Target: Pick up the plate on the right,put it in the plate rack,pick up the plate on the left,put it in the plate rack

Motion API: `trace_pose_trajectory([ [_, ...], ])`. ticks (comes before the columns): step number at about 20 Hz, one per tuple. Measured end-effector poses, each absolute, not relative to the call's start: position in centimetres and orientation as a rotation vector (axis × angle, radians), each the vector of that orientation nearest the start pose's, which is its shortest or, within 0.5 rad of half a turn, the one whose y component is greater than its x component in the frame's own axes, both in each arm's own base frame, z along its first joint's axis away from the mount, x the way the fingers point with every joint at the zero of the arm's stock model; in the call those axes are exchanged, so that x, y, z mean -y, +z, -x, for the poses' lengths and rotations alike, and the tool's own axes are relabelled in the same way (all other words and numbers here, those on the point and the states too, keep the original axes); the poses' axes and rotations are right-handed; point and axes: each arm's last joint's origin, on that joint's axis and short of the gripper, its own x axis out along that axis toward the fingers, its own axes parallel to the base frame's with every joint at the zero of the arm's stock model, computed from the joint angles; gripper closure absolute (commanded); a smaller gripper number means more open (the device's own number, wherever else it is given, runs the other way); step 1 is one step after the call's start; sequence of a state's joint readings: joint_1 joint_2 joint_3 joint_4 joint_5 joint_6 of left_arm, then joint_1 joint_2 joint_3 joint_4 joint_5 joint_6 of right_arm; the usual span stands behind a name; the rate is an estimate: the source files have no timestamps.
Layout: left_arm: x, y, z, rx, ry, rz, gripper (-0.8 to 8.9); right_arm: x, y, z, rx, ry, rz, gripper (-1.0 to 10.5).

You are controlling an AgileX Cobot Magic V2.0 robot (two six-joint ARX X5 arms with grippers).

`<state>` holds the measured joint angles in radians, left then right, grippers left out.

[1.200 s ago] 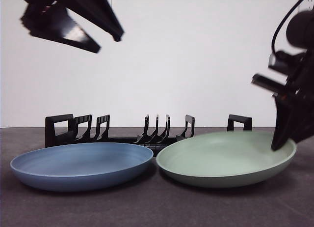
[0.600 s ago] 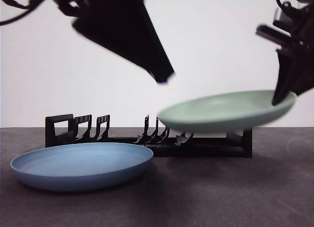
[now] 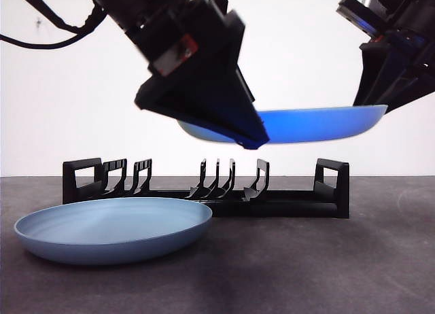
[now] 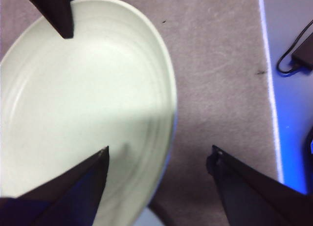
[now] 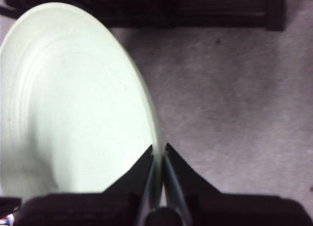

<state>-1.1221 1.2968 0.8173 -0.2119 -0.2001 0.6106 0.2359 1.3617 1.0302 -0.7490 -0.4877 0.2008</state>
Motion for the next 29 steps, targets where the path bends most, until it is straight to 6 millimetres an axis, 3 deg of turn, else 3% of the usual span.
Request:
trace_pose_trajectory([
  [5,23.8,23.7,-12.2,-0.273,-1.049,-1.005,5.02,-7.4,25.8,-24.9,-1.155,0.549,-0.315,9.6],
  [8,24.0,23.5,-12.3,-0.279,-1.053,-1.012,6.71,-7.4,26.4,-24.5,-1.134,0.586,-0.331,9.6],
  [10,24.1,23.3,-12.3,-0.283,-1.066,-1.017,8.33,-7.4,26.7,-24.3,-1.117,0.593,-0.323,9.6],
  [16,24.3,23.7,-12.2,-0.236,-1.111,-1.028,8.22,-7.2,27.2,-23.8,-1.097,0.594,-0.307,9.6],
  [18,24.3,23.7,-12.2,-0.234,-1.112,-1.031,8.22,-7.2,27.3,-23.8,-1.093,0.594,-0.307,8.9],
  [20,24.3,23.6,-12.2,-0.244,-1.113,-1.029,8.22,-7.2,27.7,-23.7,-1.068,0.61,-0.313,7.3],
  [21,24.3,23.6,-12.2,-0.256,-1.115,-1.013,8.22,-7.2,28.0,-23.6,-1.04,0.619,-0.311,6.7],
  [25,24.1,23.6,-12.9,-0.283,-1.072,-0.953,8.22,-6.6,29.8,-23.0,-0.914,0.632,-0.308,6.6],
  [29,23.4,25.2,-15.2,-0.325,-0.951,-0.779,8.22,-5.6,33.5,-21.5,-0.638,0.649,-0.287,6.6],
])
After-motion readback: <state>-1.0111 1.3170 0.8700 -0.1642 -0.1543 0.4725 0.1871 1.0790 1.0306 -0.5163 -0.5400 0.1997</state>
